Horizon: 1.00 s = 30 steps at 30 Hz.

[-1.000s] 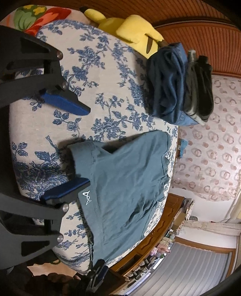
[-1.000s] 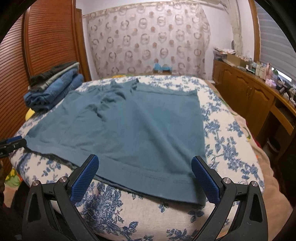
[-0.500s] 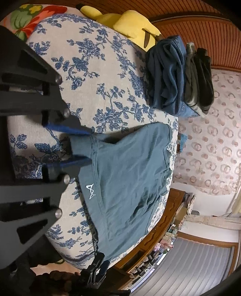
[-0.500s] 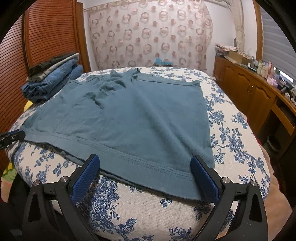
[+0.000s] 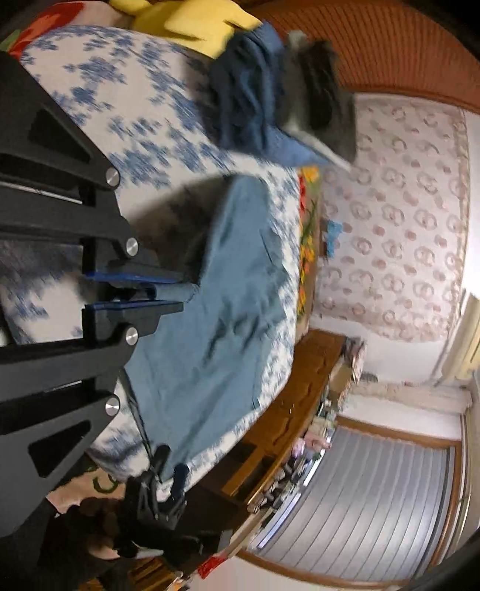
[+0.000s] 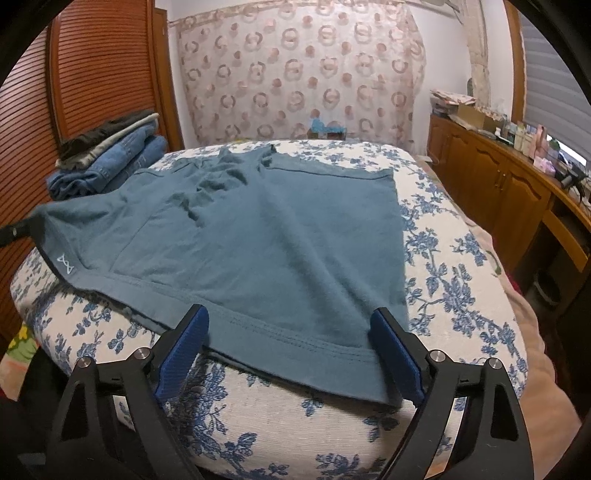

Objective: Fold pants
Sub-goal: 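Lower the left tool to the hem of one shorts leg and close it, then lift the held leg hem with the left tool and fold it over the other leg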

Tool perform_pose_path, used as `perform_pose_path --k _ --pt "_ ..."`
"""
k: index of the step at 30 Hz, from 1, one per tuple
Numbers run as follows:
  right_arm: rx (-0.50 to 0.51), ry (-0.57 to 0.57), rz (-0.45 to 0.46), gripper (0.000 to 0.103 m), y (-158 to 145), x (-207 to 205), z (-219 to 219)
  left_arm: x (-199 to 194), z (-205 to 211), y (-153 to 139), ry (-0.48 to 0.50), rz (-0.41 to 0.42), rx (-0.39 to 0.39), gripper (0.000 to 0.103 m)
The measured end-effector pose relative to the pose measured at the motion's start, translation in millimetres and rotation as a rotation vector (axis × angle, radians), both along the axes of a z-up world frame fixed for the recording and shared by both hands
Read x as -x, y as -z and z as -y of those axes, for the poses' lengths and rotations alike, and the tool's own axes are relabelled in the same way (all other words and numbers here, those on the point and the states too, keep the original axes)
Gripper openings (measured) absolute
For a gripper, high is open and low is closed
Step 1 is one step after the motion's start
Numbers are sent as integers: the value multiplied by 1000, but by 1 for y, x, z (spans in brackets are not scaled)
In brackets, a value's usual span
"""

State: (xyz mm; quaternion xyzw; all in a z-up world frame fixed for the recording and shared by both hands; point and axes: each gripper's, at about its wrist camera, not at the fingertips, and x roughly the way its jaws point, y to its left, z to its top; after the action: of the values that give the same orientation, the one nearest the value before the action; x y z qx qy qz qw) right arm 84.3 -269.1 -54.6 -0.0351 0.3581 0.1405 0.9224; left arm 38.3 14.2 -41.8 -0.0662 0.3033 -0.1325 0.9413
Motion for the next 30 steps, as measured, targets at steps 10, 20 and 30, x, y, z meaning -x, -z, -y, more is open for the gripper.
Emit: perform_pose_path --k 10,20,30 --pt "2 24 11 90 -9 -2 20 -38 59 -25 152 31 -36 4" --pt "-4 55 24 90 -16 0 41 -61 126 -38 294 22 -58 4" --pt "-15 92 35 90 -21 6 65 -71 171 -51 385 13 -63 4"
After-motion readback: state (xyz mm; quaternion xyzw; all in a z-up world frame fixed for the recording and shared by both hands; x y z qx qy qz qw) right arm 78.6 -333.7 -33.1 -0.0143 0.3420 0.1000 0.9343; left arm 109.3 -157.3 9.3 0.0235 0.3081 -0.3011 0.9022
